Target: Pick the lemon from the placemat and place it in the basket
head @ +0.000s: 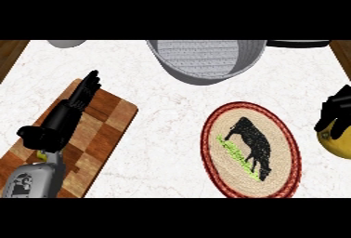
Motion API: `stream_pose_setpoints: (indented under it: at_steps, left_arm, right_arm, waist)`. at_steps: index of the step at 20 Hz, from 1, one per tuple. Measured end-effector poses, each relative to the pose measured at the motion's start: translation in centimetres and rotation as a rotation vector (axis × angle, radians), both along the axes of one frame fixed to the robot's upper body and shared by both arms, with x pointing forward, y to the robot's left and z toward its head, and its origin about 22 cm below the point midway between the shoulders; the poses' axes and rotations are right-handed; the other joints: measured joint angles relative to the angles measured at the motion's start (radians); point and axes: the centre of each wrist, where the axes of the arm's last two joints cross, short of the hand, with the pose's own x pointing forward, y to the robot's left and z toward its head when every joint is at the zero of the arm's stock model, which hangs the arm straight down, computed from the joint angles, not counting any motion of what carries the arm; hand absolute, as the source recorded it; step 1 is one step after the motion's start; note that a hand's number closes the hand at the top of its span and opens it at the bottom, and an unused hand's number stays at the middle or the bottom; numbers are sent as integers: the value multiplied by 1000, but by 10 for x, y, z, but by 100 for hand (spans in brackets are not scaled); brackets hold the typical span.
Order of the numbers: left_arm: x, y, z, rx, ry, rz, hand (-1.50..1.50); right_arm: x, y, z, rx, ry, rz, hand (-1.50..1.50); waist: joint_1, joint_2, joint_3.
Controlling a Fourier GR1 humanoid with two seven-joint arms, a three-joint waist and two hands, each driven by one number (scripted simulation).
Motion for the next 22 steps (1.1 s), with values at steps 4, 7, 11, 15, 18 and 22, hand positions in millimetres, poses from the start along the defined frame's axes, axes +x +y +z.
stream_pose_setpoints:
  at_steps: [4, 7, 11, 15, 18, 22]
  left_arm:
    - [1, -5, 0, -1, -2, -7, 0]
    - [0, -8, -3, -1, 0, -12, 0]
    - [-1, -7, -5, 1, -3, -15, 0]
    - [-5, -5, -7, 0, -1, -13, 0]
    - [-1, 0, -6, 1, -2, -11, 0]
    - [-1, -8, -4, 3, -3, -11, 0]
  right_arm:
    - [10, 1, 31, 54, -9, -16, 150]
    - [21, 11, 46, 96, 11, -12, 150]
    - [40, 33, 65, 157, 40, -16, 150]
    - [61, 61, 80, 221, 96, -29, 150]
    - [81, 84, 85, 264, 142, -31, 150]
    - [105, 106, 104, 321, 165, -70, 150]
  waist:
    - [4, 0, 0]
    - [9, 1, 0]
    - [9, 0, -1]
    - [9, -1, -1]
    - [10, 0, -1]
    - [13, 1, -1]
